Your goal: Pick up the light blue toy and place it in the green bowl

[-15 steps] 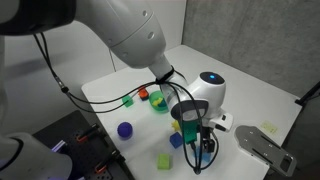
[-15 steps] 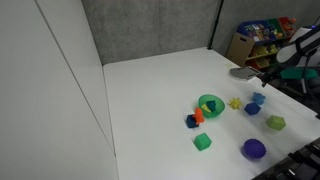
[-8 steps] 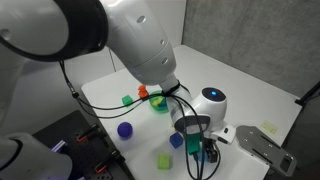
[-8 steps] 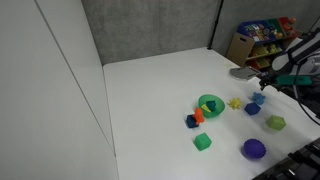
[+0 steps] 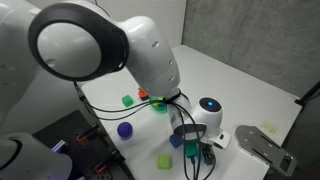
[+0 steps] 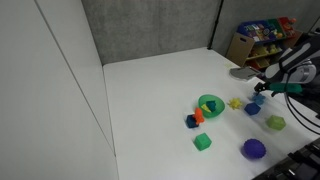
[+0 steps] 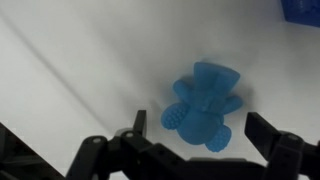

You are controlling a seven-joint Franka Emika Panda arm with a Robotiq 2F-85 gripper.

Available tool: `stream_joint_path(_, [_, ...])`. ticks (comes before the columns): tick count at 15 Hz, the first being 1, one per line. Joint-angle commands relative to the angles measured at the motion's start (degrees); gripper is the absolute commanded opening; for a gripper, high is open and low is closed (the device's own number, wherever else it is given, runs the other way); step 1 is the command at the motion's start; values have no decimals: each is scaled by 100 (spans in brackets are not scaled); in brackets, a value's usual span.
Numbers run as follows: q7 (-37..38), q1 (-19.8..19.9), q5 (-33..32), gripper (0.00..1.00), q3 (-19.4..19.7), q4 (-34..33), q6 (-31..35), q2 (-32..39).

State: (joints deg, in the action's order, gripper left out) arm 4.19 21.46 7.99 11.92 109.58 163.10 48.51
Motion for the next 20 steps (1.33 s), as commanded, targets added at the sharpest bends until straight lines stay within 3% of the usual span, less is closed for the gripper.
stream_joint_path(1, [38,100,155,100,-150,-240,129,243])
stream_joint_path(9, [97,-35,157,100,-110,-247,467,602])
stream_joint_path(11, [110,-73,144,73,-81,-231,564,661])
stream_joint_path(13, [120,-134,135,56,-59,-161,653,617])
stream_joint_path(18, [65,-372,105,22,-131,220,712,31])
stream_joint_path(20, [59,-559,79,19,-149,402,763,-268])
